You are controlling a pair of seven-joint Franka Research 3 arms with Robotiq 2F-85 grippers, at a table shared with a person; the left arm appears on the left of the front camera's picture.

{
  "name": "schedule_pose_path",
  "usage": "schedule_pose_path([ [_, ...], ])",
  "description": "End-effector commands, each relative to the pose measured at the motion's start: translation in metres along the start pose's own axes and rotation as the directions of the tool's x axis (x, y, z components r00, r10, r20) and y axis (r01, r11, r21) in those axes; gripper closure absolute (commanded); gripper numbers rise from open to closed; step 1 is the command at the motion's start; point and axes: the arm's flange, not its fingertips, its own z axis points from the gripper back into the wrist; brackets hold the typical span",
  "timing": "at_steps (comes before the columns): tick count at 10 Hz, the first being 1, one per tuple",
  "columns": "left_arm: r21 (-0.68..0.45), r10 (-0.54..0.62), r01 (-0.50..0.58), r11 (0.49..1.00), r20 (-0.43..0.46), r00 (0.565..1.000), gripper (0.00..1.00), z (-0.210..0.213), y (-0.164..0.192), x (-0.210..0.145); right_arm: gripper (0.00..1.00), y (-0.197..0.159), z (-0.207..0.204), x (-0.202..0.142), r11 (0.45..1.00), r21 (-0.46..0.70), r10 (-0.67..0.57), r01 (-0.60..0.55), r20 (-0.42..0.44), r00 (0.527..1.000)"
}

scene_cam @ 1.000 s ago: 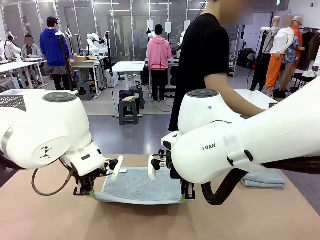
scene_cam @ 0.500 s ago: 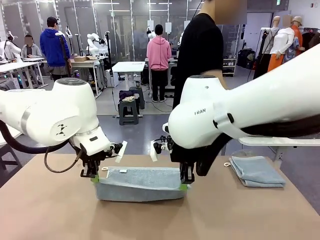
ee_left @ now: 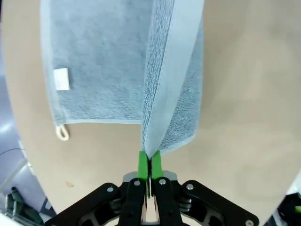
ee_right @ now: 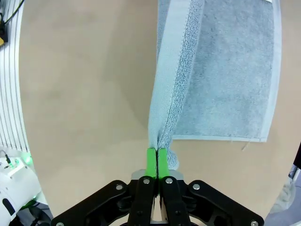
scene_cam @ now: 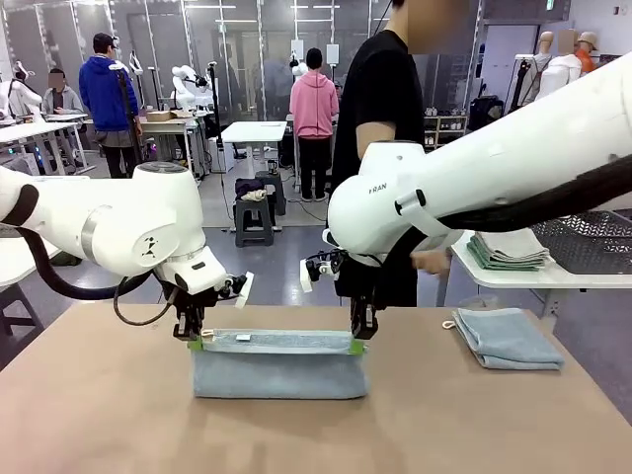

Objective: Fold the towels and place them in the basket.
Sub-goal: When a person lays out a Towel with hook on the table, fold it in half twice.

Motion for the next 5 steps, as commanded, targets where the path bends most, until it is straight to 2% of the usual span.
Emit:
schedule_pose_path([
  [1, 0.010, 0.002, -0.001, 1.000, -0.027, 1.000, 0.96, 0.000, 0.023, 0.002, 0.99, -0.026, -0.001, 0.002, 0.999, 0.035, 0.031, -0.030, -0.023, 0.999],
  [5, 0.031, 0.010, -0.010, 0.999, -0.005, 1.000, 0.96, -0.014, 0.053, 0.010, 0.99, -0.068, -0.016, 0.007, 0.999, 0.007, 0.032, -0.032, -0.031, 0.999],
])
